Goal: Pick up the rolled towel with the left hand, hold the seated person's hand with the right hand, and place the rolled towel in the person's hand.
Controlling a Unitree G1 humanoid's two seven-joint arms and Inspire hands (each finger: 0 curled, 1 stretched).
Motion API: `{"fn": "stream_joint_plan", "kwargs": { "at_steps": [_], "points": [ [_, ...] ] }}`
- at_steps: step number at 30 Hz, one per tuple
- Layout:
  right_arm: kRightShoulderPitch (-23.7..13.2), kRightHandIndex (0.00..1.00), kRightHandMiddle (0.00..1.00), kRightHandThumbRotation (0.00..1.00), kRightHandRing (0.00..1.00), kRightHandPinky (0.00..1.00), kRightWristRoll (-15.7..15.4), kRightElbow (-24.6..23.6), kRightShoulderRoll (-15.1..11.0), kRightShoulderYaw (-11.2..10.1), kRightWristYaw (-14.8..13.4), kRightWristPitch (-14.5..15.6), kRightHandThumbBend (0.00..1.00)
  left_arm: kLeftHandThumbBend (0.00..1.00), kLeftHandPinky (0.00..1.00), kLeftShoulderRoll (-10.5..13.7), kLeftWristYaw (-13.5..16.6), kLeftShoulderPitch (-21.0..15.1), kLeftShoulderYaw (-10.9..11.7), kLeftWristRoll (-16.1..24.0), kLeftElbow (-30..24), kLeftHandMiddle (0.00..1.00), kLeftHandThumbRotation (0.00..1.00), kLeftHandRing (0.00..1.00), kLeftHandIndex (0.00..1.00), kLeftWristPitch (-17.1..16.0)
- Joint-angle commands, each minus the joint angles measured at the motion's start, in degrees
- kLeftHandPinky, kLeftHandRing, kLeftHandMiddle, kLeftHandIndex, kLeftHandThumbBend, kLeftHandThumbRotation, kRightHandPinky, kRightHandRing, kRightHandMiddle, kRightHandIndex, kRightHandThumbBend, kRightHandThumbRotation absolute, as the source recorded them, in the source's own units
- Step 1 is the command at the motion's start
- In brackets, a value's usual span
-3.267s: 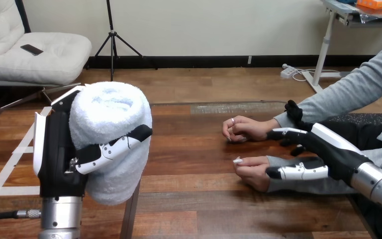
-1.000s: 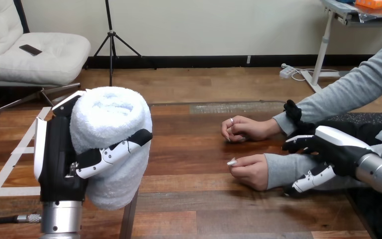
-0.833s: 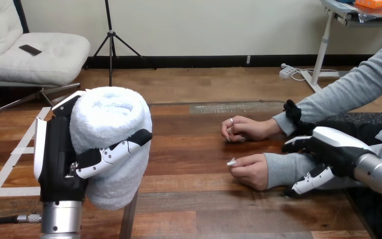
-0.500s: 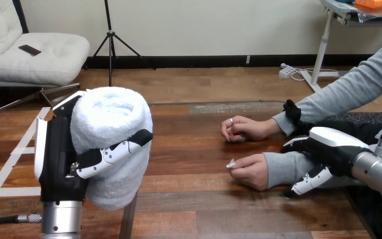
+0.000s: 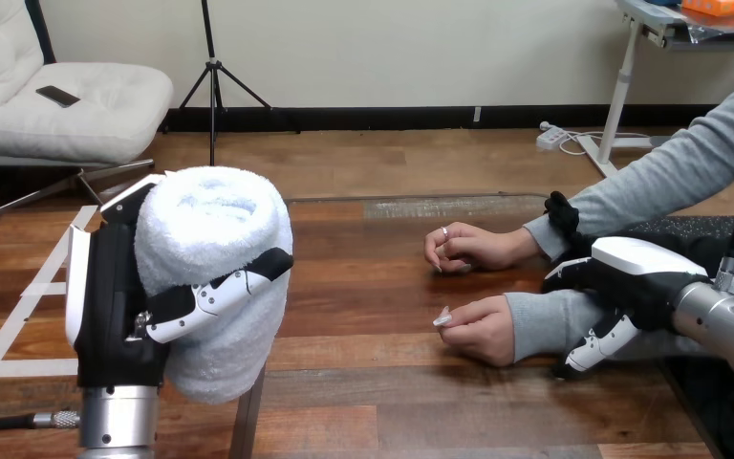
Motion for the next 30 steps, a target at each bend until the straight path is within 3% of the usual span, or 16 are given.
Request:
{"fn": "stream_joint_plan", "kwargs": {
  "at_steps": [1, 19, 30],
  "points": [
    [-5.83, 0.77, 0.8, 0.24, 0.79, 0.7, -1.16, 0.12, 0.11, 1.24, -2.75, 0.37, 1.0, 0.64, 0.27, -0.16, -0.11, -3.05, 0.68, -0.78, -0.92, 0.37, 0.0, 0.31, 0.42, -2.13],
    [-8.08, 0.74, 0.76, 0.25, 0.76, 0.67, -2.63, 0.59, 0.48, 3.01, -4.47, 1.5, 1.0, 0.64, 0.28, 0.05, -0.88, -3.41, 0.9, -1.78, 0.09, 0.38, 0.0, 0.32, 0.42, -2.78],
    [-9.29, 0.72, 0.76, 0.25, 0.75, 0.65, -2.88, 0.81, 0.7, 3.58, -3.92, 2.67, 1.0, 0.64, 0.28, 0.12, -1.43, -3.47, 0.93, -2.41, 0.09, 0.38, 0.0, 0.32, 0.42, -2.82]
  ]
}}
